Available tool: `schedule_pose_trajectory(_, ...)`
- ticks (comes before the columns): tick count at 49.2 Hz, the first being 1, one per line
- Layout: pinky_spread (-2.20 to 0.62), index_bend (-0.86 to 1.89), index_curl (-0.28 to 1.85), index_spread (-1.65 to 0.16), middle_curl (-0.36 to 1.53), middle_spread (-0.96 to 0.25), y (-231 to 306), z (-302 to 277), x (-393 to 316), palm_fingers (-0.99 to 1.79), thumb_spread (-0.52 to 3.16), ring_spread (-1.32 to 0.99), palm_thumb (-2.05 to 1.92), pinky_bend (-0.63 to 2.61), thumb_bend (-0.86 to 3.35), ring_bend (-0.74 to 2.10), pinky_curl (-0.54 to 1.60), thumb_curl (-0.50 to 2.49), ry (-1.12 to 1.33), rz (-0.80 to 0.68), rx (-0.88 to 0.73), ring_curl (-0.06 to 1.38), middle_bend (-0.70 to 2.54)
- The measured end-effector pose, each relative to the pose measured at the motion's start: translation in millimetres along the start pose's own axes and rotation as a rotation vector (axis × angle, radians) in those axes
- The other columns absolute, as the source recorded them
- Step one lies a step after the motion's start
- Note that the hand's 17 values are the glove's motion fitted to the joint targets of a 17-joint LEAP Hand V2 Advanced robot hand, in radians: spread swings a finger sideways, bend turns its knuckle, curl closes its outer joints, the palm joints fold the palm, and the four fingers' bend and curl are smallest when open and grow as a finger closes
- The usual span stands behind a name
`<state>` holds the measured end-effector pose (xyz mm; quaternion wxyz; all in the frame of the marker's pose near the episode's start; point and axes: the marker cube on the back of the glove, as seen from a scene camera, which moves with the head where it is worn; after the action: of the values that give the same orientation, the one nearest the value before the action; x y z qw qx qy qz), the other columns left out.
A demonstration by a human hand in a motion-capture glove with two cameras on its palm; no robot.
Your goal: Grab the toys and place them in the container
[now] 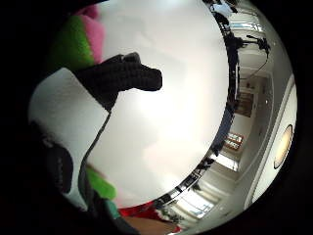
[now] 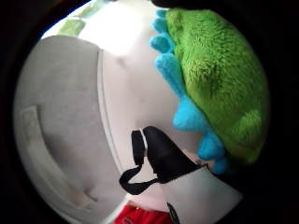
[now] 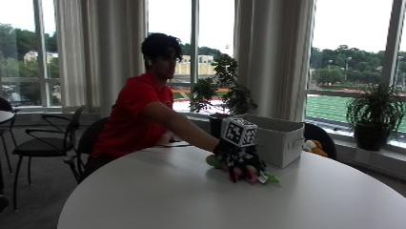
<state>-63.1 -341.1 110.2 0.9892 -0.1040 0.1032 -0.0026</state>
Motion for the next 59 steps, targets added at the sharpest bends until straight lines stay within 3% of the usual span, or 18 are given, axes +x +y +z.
schedule_pose_trajectory(13,-0.03,0.13,0.16,-0.42,0.21,-0.09,-4,-3,8,0.05,1.11,-0.01,-0.03,1.39,-0.03,0.59,0.37,0.27,-0.001,-0.007,-0.004,0.43,0.18)
schedule_pose_trajectory(18,-0.23,0.2,0.17,-0.44,0.22,-0.18,-5,-6,7,0.51,1.2,-0.17,0.08,1.37,0.03,0.78,0.34,0.28,-0.08,0.011,0.005,0.44,0.19)
schedule_pose_trajectory(27,-0.35,0.16,0.21,-0.43,0.28,-0.28,-4,-7,3,0.85,1.35,-0.36,0.35,1.3,0.18,0.98,0.35,0.33,-0.041,0.045,0.103,0.52,0.26)
schedule_pose_trajectory(37,-0.39,0.2,0.22,-0.44,0.36,-0.39,11,-20,-1,1.12,1.05,-0.42,0.63,1.21,0.25,1.16,0.37,0.52,0.013,0.026,0.222,0.59,0.4)
schedule_pose_trajectory(53,-0.41,0.47,0.38,-0.46,0.51,-0.44,53,-128,23,1.18,0.68,-0.4,0.67,1.12,0.18,1.22,0.41,0.68,-0.041,0.04,0.347,0.62,0.61)
schedule_pose_trajectory(59,-0.41,0.53,0.44,-0.47,0.56,-0.44,81,-175,-9,1.15,0.6,-0.39,0.68,1.13,0.17,1.25,0.43,0.73,-0.075,0.013,0.369,0.62,0.66)
